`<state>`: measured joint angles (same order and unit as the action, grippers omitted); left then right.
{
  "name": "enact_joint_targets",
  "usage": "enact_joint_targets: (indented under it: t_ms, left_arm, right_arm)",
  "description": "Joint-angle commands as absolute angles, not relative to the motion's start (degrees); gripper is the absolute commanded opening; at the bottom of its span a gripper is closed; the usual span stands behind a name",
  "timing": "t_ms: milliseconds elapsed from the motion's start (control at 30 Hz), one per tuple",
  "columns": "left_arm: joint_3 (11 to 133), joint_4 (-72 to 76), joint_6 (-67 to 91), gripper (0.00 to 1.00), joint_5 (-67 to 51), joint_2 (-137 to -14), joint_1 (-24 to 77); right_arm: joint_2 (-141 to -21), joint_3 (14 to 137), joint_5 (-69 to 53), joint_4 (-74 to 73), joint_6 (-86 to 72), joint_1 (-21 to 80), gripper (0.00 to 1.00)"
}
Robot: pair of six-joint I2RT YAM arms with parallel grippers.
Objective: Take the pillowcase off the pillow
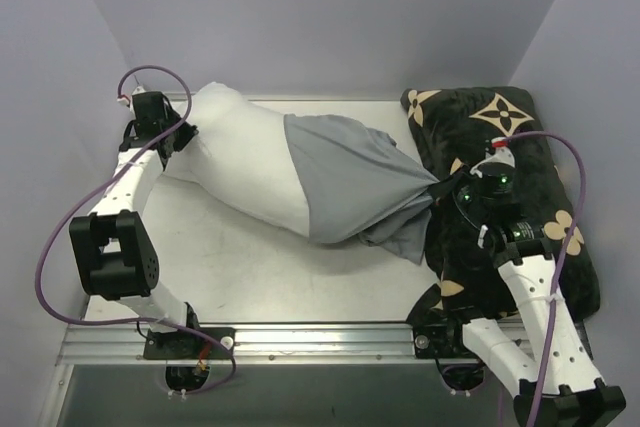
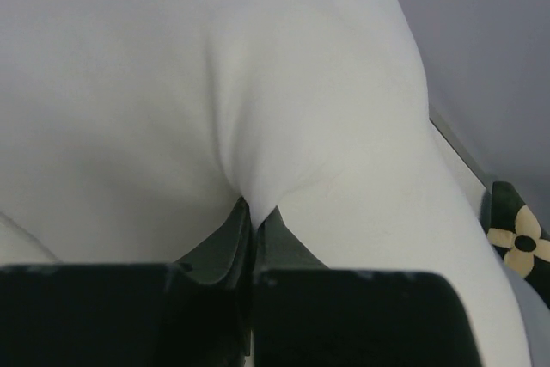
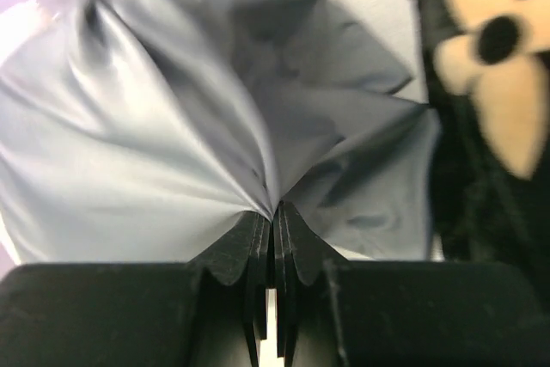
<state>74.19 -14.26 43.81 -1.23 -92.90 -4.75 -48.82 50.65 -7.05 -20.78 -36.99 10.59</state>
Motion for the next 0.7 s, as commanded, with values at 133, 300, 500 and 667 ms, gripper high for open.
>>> enact_joint_targets:
  t_ms: [133, 300, 500, 667]
  left_arm:
    - [81.4, -13.8, 40.0, 0.0, 12.0, -96.0, -12.2]
    - [83.6, -14.8, 40.0, 0.0, 10.3, -97.0, -12.0]
    - [86.6, -16.7, 37.1, 0.0, 3.4, -99.8, -10.5]
    - [86.5, -18.8, 36.3, 0.0, 2.7, -99.8, -9.1]
  right_arm:
    - [-45.4, 56.2, -4.2, -27.7, -35.0, 5.0, 0.0]
    - [-46.9, 64.8, -6.8, -28.2, -35.2, 5.1, 0.0]
    - [-52.3, 75.0, -13.3, -25.8, -36.1, 7.1, 0.0]
    - [-59.1, 84.5, -7.0, -26.4, -30.9, 14.9, 0.0]
